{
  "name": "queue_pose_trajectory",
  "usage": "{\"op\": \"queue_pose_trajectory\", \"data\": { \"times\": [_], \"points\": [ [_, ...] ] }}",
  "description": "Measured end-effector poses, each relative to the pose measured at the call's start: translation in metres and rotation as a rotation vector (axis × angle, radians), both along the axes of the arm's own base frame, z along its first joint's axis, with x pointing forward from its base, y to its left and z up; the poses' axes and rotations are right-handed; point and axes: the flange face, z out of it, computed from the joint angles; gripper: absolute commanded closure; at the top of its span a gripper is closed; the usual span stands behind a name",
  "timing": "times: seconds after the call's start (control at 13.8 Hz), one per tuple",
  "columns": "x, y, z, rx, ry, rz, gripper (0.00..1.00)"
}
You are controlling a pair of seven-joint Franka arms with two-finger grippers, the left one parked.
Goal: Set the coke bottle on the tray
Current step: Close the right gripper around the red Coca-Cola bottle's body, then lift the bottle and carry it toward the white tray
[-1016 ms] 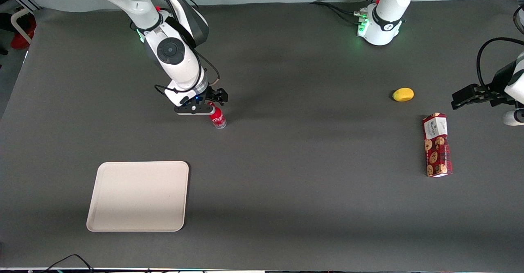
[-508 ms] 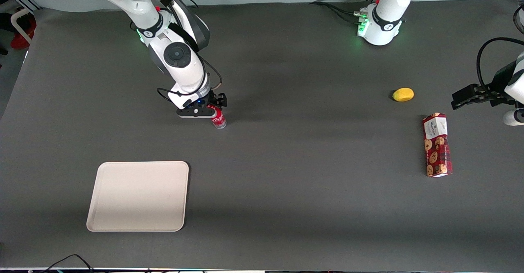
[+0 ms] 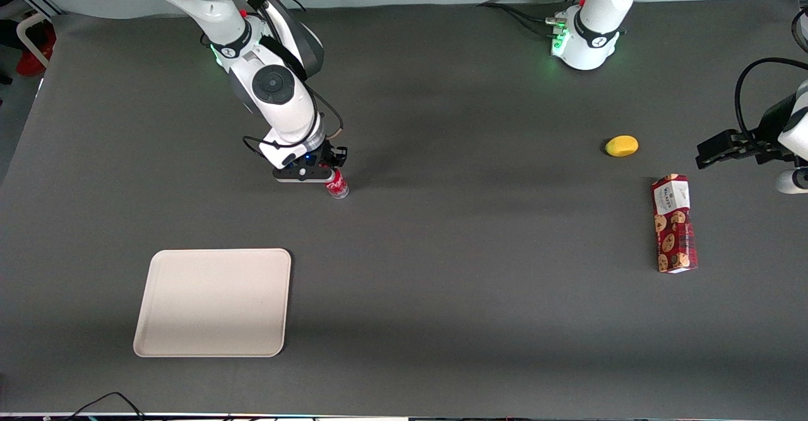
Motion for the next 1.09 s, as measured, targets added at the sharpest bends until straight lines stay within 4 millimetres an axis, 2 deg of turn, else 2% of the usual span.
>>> {"op": "queue_pose_trajectory", "data": {
  "times": [0.15, 0.29, 0.44, 0.58, 0.73, 0.87, 0.94, 1.09],
  "points": [
    [0.003, 0.0, 0.01, -0.02, 0.014, -0.004, 1.0],
    [0.011, 0.003, 0.04, -0.053, 0.022, -0.01, 1.0],
    [0.019, 0.003, 0.088, -0.085, 0.021, -0.016, 1.0],
    [0.032, -0.007, 0.148, -0.095, 0.026, 0.004, 1.0],
    [0.055, -0.045, 0.206, -0.074, 0.037, 0.028, 1.0],
    [0.082, -0.102, 0.253, -0.032, 0.041, 0.056, 1.0],
    [0.092, -0.13, 0.269, -0.019, 0.035, 0.077, 1.0],
    [0.108, -0.182, 0.287, -0.009, 0.019, 0.129, 1.0]
  ]
}}
